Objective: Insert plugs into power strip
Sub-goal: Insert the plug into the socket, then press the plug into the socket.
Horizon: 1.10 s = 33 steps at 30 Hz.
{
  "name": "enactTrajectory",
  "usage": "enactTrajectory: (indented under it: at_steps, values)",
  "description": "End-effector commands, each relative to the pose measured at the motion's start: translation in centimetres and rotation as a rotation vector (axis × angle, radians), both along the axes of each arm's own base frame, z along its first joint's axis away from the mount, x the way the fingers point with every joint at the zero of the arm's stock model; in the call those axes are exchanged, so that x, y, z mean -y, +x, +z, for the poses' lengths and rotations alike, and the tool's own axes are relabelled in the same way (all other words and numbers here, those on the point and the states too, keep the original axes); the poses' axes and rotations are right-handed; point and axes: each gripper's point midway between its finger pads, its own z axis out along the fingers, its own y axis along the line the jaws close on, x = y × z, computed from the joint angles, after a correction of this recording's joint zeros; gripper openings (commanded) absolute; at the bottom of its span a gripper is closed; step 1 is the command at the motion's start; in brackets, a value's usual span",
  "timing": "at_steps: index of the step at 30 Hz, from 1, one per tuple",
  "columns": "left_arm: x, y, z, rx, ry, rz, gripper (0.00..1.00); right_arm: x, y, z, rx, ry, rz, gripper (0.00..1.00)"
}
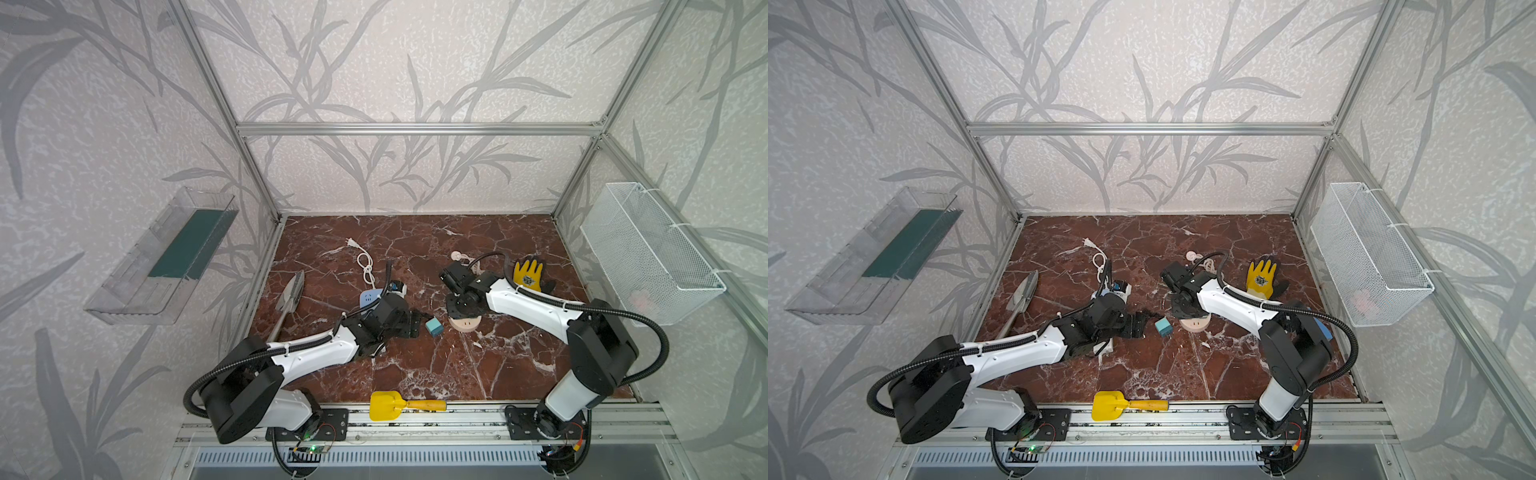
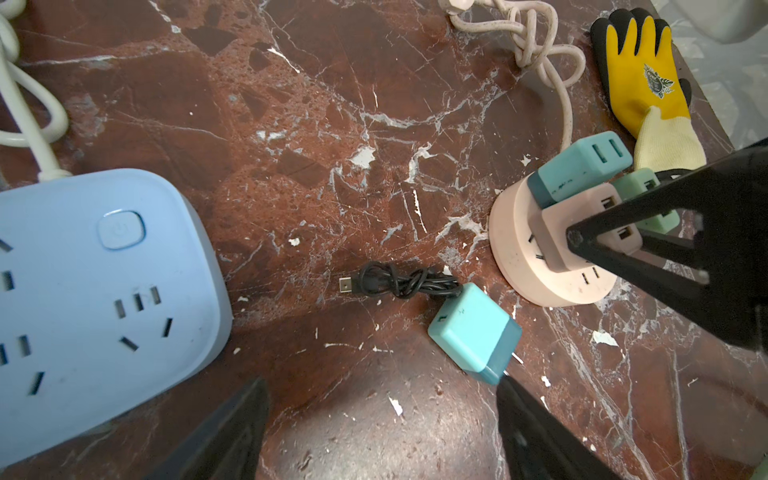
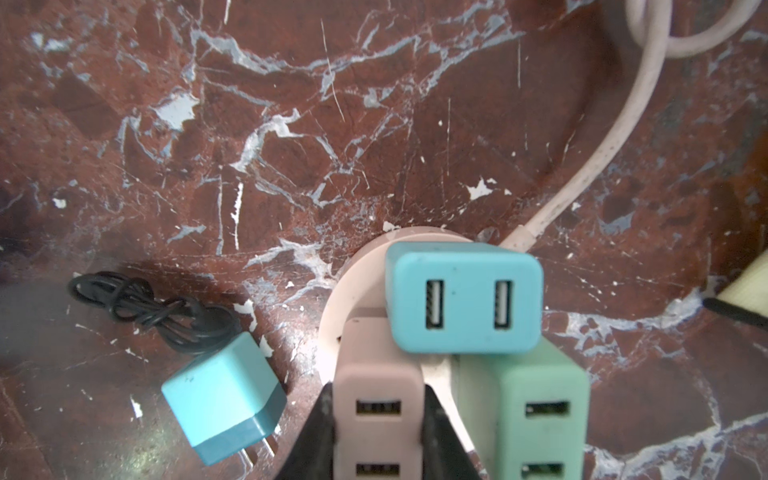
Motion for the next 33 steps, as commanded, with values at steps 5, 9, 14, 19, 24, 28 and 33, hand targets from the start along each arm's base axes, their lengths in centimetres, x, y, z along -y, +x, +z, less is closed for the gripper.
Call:
enactTrajectory:
  at_steps: [5,9,14,19,24,28,33]
  values:
    - [0.2,0.5,0.2,-0.004,0.017,0.002,0.86,0.9,-1.6,0.7,-0.058,-0.015,0.013,0.37]
    - [0.3,0.4,0.3,-0.005,0.017,-0.003,0.86,0.8,-1.5,1.1,-0.048,-0.006,0.011,0.46]
    - [0.3,0.3,0.4,-0.003,0.015,-0.012,0.86,0.8,-1.4,2.1,-0.027,0.012,0.012,0.48]
    - [0.4,0.3,0.3,-0.005,0.014,-0.018,0.86,0.9,-1.5,3.6,0.004,0.032,0.010,0.45]
    - [0.6,0.2,0.3,-0.009,0.003,-0.019,0.85,0.8,-1.5,4.2,0.023,0.052,0.018,0.32]
    - [0.8,0.2,0.2,-0.013,-0.005,-0.021,0.84,0.6,-1.5,4.2,0.023,0.061,0.025,0.19]
    - [0.7,0.2,0.1,-0.017,-0.002,-0.022,0.84,0.6,-1.5,3.6,0.014,0.060,0.023,0.08]
